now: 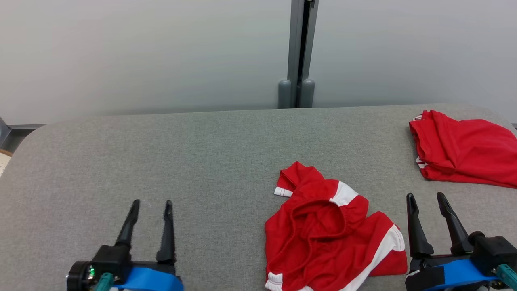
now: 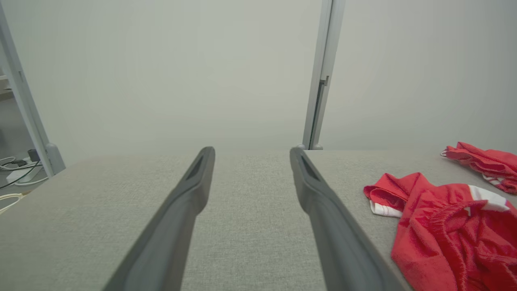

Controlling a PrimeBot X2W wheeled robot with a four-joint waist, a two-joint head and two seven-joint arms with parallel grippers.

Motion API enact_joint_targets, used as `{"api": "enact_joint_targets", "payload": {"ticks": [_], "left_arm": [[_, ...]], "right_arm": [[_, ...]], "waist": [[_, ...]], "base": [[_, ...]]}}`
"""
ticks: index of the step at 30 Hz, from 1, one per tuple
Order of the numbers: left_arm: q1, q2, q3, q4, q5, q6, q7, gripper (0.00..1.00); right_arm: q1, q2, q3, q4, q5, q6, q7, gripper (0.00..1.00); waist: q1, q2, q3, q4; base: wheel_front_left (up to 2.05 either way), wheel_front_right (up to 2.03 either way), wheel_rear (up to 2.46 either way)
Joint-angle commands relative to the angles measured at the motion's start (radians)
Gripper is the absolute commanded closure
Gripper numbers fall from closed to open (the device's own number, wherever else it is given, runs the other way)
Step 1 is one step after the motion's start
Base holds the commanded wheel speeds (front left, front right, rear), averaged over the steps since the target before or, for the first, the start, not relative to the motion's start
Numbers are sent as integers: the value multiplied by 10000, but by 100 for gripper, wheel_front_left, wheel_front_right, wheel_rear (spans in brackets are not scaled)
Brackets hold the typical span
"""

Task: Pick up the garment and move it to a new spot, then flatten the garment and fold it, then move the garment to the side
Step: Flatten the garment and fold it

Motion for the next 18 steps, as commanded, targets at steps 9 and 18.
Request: {"api": "enact_joint_targets", "payload": {"ticks": [9,18], "left_arm": [[-1647,175,-3464,802,-365,-17,-45,0],[-3116,465,-6109,2565,-1091,-16,-36,0]], "right_arm": [[-181,29,80,59,26,1,-45,0],[-442,29,168,136,38,1,-46,0]], "waist": [[0,-1,265,-600],[0,-1,626,-1273]], "base": [[0,0,0],[0,0,0]]}}
